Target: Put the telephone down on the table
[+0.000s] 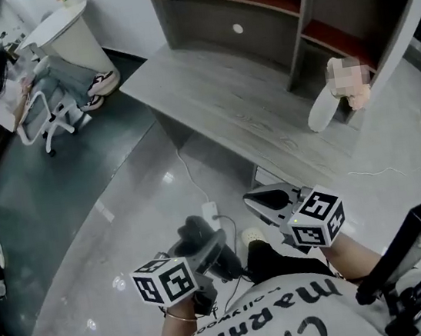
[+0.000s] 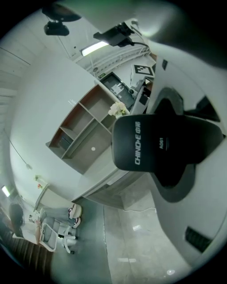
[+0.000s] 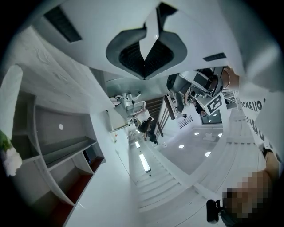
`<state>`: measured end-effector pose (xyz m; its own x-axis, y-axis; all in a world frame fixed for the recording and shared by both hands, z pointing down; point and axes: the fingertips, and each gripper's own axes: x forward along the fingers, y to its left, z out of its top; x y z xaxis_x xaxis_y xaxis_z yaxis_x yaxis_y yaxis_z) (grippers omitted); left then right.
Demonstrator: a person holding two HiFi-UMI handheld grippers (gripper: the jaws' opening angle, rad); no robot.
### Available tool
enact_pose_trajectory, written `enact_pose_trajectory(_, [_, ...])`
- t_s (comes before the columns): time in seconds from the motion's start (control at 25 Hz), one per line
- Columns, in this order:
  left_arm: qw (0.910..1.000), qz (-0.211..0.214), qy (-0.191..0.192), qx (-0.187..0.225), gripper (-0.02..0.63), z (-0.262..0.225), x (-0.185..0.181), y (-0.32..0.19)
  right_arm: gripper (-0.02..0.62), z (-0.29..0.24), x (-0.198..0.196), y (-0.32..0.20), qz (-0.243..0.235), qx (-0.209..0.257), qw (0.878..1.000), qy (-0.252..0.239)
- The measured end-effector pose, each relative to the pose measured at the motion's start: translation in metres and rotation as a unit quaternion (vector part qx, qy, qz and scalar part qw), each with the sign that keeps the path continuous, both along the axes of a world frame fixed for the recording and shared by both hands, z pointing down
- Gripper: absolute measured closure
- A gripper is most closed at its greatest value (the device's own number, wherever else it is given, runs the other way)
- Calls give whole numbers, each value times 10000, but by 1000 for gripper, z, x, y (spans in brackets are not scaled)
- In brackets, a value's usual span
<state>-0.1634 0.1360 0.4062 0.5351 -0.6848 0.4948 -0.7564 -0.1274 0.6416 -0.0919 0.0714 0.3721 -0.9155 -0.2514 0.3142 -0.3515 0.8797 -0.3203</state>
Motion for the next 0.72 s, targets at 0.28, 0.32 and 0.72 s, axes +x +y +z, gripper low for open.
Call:
enact_pose_trajectory(0.28, [9999, -80, -95, 114, 333, -12, -13, -81, 589, -5, -18, -87, -85, 17, 9999, -58])
enact_pose_trajectory(0.32, [9998, -115, -93, 129, 333, -15, -18, -88, 589, -9, -23, -95, -99, 36, 9999, -61])
enact_pose_trajectory(0.72, [9984, -494, 107, 244, 333, -18, -34, -171, 589, 8, -14, -179, 41, 115, 9999, 113])
